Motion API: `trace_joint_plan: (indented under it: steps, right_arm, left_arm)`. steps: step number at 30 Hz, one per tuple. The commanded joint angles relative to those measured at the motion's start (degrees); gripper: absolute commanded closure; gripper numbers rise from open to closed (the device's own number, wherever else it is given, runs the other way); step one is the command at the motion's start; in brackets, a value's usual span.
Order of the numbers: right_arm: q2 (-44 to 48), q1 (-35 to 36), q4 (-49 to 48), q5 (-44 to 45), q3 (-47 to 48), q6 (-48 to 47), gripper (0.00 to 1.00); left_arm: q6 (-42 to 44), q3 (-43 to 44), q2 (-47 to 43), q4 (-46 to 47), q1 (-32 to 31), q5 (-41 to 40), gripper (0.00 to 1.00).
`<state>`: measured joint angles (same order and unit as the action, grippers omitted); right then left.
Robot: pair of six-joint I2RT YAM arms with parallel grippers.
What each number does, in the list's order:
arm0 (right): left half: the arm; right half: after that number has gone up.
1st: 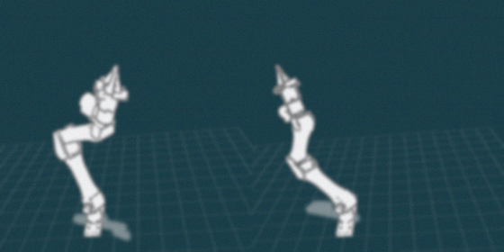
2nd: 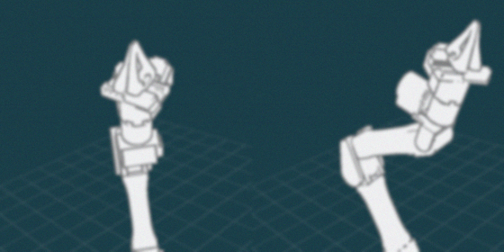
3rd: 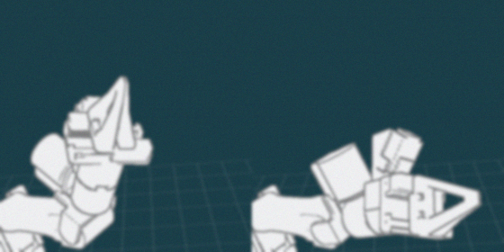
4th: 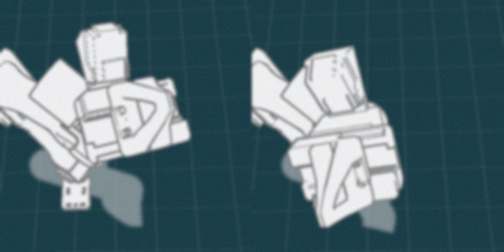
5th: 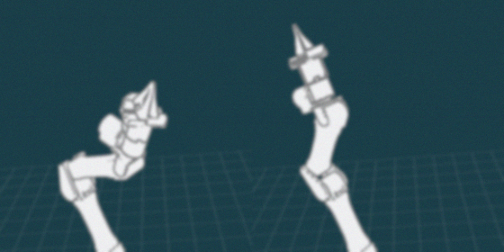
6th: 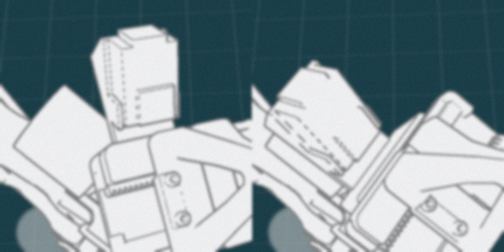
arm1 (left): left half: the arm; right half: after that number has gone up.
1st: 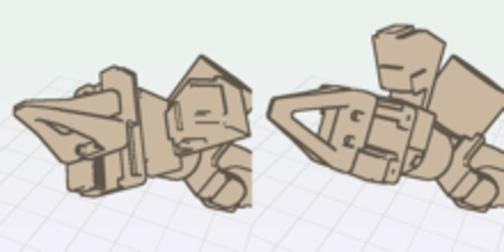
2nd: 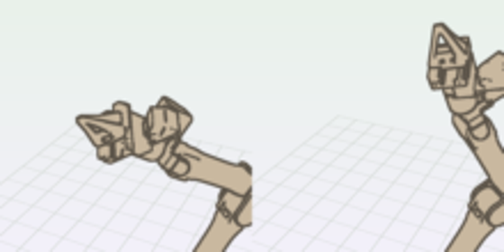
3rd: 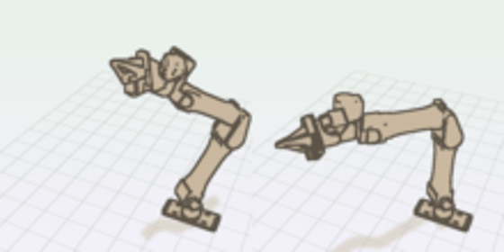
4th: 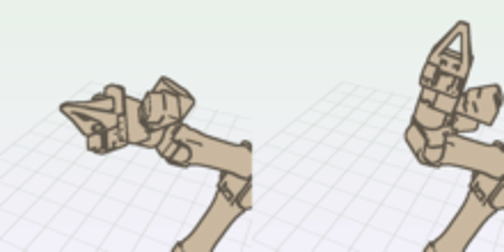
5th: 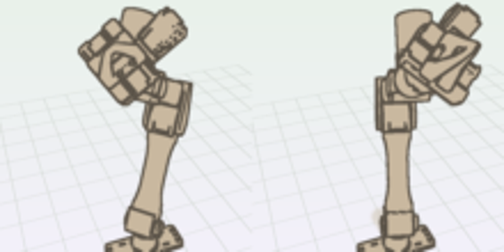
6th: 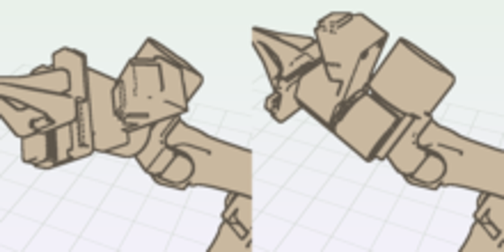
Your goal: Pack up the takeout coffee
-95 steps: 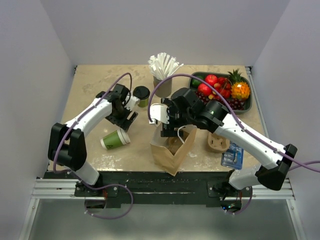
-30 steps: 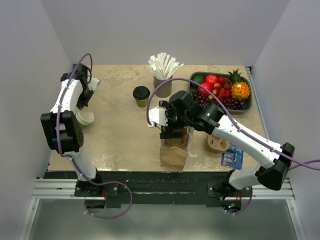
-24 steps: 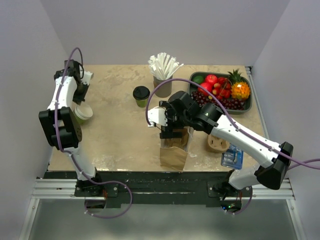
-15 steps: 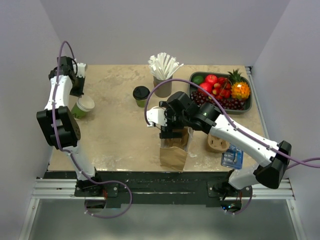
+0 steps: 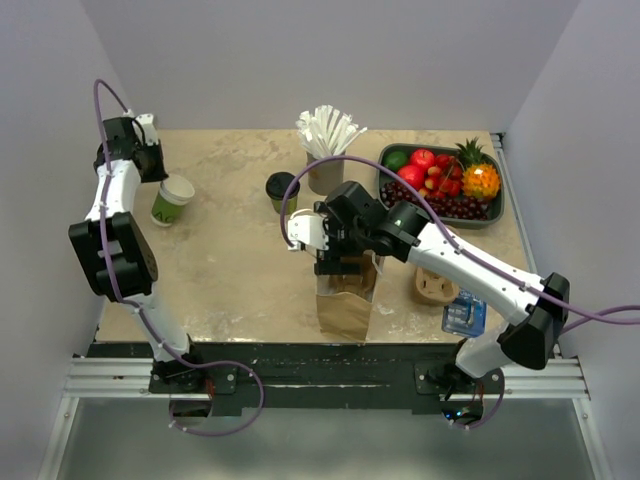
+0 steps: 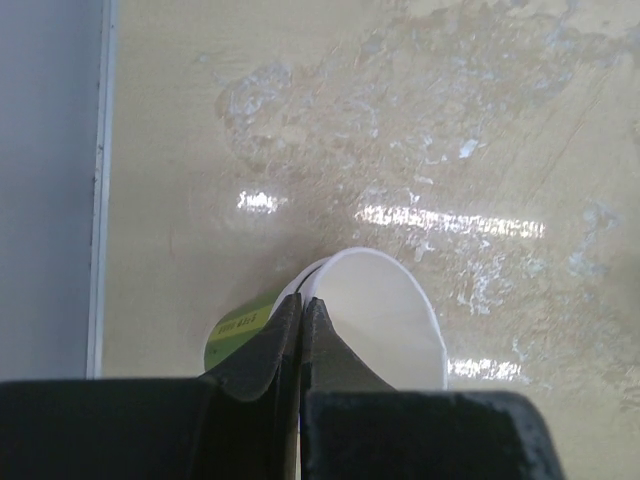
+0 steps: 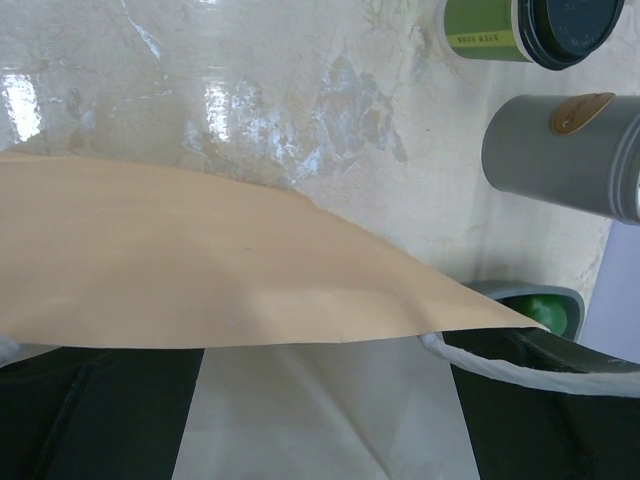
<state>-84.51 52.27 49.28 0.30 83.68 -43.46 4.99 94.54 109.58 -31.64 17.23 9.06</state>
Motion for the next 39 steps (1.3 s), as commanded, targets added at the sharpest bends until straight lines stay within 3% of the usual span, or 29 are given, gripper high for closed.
trace_joint_plan:
  steps: [1, 6, 12, 18, 27, 34, 39]
  right_arm:
    - [-0.48, -0.15, -0.15, 0.85, 3.24, 1.10, 0.01]
    - [-0.83, -0.15, 0.03, 1.37, 3.68, 1.27, 0.01]
    - [-0.57, -0.15, -0.23, 1.90, 2.81, 1.19, 0.01]
    - [-0.66, -0.15, -1.02, 2.17, 2.45, 1.19, 0.01]
    - [-2.24, -0.15, -1.46, 0.76, 3.33, 1.19, 0.01]
    - [-2.24, -0.15, -0.15, 1.72, 3.86, 1.19, 0.01]
    - [-3.20, -0.15, 0.82, 2.25, 5.26, 1.36, 0.01]
  left_arm:
    - [-7.27, -4.36, -1.21, 8.68, 1.22, 4.12, 1.00]
    - [-10.62, -6.47, -2.97, 15.20, 1.22, 4.30, 1.00]
    - [-10.36, -7.35, -4.81, 12.40, 2.54, 3.51, 1.00]
    - [-10.62, -17.71, -13.15, 14.57, 5.79, 3.94, 1.00]
    - [-17.91, -26.51, -16.51, 33.80, 7.99, 19.23, 1.00]
    - [-28.89, -31.79, -11.69, 55.42, 7.90, 27.76, 1.00]
    - [-36.36, -30.30, -5.53, 63.18, 7.90, 29.35, 1.00]
